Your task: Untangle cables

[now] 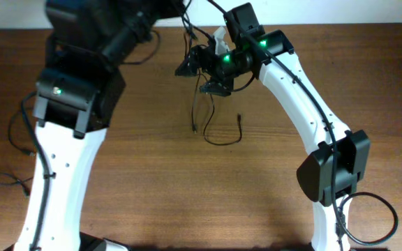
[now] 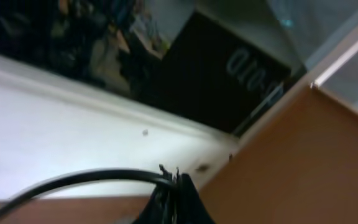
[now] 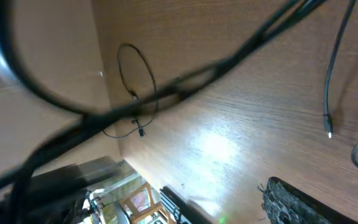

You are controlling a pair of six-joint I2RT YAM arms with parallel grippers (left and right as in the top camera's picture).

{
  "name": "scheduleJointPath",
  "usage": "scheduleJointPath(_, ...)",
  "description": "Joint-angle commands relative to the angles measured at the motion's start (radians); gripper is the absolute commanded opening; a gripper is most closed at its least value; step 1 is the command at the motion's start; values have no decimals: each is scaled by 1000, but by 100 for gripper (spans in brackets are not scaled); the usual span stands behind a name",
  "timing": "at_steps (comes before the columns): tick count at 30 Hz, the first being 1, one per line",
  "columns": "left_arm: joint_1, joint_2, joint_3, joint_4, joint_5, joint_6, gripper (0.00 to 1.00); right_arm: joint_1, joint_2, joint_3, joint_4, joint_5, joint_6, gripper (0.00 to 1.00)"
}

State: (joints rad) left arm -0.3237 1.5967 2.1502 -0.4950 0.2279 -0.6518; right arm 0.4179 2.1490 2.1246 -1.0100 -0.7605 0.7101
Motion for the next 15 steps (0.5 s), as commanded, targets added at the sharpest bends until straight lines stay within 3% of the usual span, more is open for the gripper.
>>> scheduleJointPath(1, 87, -85, 48, 27, -4, -11, 0, -39, 8, -27, -38, 64, -61, 91)
scheduleJointPath(7, 265, -164, 51, 9, -4, -11, 0, -152, 8, -78, -206, 272, -271, 89)
scheduleJointPath(15, 408, -169, 51, 15, -12, -6, 0, -201, 8, -243, -217, 350, -363, 87)
